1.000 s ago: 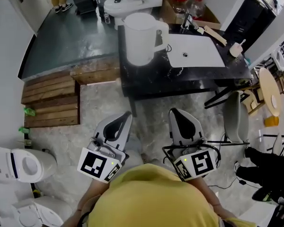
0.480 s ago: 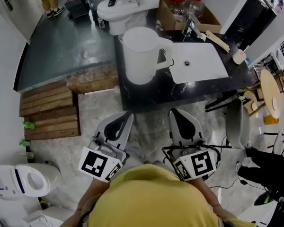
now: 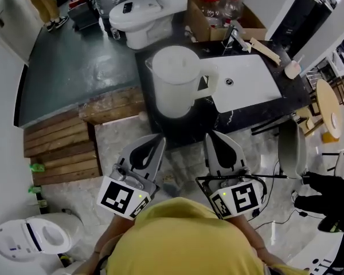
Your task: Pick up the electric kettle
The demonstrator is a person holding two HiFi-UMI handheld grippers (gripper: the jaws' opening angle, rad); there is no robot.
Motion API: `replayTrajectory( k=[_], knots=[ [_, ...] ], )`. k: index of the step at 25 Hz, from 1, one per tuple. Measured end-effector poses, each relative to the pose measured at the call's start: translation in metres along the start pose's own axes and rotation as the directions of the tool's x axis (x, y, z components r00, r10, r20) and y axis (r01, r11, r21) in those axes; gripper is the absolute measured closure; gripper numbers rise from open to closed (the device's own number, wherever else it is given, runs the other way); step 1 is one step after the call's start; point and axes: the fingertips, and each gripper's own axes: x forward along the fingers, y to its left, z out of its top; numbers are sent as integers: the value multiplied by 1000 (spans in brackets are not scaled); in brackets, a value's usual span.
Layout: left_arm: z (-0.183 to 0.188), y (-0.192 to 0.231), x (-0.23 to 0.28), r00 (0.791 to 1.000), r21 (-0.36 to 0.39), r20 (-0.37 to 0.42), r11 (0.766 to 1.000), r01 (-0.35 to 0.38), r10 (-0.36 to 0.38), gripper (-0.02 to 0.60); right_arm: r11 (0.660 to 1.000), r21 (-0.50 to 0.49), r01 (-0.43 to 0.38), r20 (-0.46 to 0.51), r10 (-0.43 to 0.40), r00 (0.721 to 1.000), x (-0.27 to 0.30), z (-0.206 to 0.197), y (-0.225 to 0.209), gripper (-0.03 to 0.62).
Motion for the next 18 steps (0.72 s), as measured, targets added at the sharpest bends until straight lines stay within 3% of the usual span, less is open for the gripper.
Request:
replayTrajectory(
  k=[5, 18],
  knots=[
    [-3, 16, 8, 999, 5, 6, 999, 37, -37, 572, 999, -10, 31, -5, -31, 1000, 11, -3, -4, 578],
    [-13, 63, 35, 1000, 1, -18, 1000, 23, -23, 572, 997, -56, 59, -51, -62, 997, 50, -9, -28, 579]
  ],
)
